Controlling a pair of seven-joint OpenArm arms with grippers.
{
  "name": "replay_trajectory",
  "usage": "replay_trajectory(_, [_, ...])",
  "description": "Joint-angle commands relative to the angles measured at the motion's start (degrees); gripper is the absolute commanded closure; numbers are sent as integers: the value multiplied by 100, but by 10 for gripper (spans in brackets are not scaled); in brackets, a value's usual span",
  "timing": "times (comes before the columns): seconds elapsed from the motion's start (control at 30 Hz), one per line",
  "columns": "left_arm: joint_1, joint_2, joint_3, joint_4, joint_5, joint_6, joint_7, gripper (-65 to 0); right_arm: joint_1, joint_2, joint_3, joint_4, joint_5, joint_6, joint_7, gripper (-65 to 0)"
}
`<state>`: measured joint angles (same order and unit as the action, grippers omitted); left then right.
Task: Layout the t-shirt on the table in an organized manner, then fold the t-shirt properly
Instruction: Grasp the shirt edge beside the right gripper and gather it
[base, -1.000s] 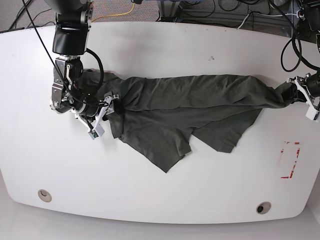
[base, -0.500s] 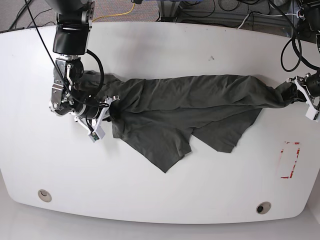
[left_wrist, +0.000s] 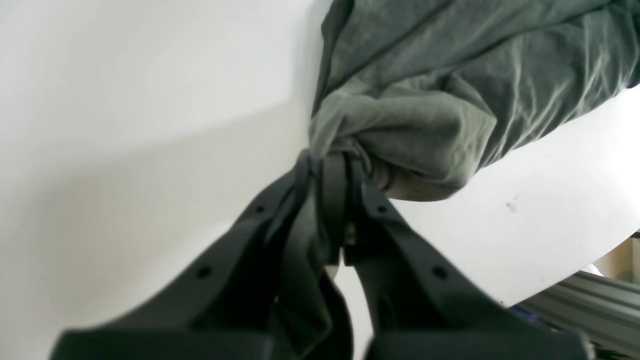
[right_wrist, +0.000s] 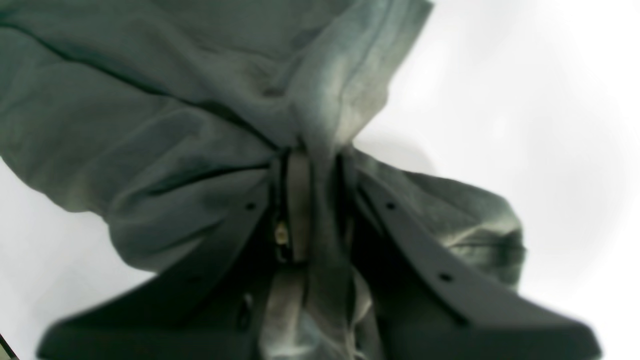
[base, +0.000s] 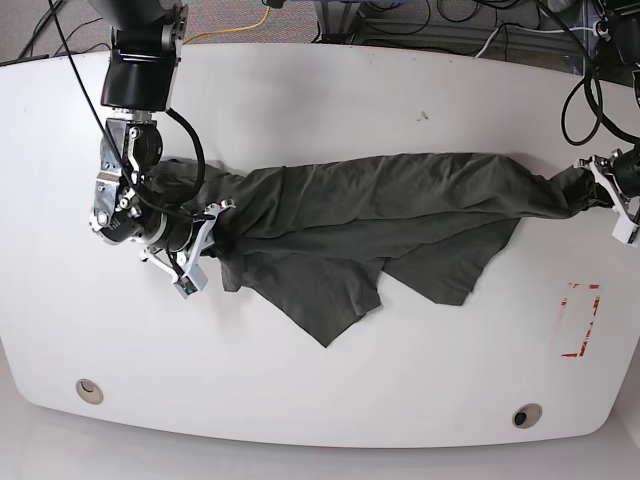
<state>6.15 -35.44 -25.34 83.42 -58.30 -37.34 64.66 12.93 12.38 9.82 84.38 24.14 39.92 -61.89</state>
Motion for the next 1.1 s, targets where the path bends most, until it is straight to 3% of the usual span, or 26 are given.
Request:
replay_trajectory(0.0, [-66, -135, -37, 76, -99, -15, -115, -6, 136, 67, 33, 103, 61, 8, 57, 0])
replay_trajectory(0.27, [-75, -135, -37, 76, -99, -15, -115, -6, 74, 67, 33, 103, 52, 8, 31, -27])
replay_trajectory(0.33, [-75, -135, -37, 76, -99, -15, -115, -6, 48, 67, 42, 103, 52, 8, 31, -84])
replay_trajectory(0.37, [-75, -135, -37, 76, -99, -15, -115, -6, 30, 67, 42, 103, 52, 8, 31, -151])
replay_trajectory(0.43, [-75, -135, -37, 76, -99, -15, -115, -6, 4, 67, 50, 103, 52, 8, 31, -222])
replay_trajectory(0.5, [-75, -135, -37, 76, -99, -15, -115, -6, -5, 67, 103, 103, 52, 8, 31, -270])
replay_trajectory(1.07, [-75, -135, -37, 76, -99, -15, -115, -6, -269, 32, 367, -91, 52, 8, 57, -284])
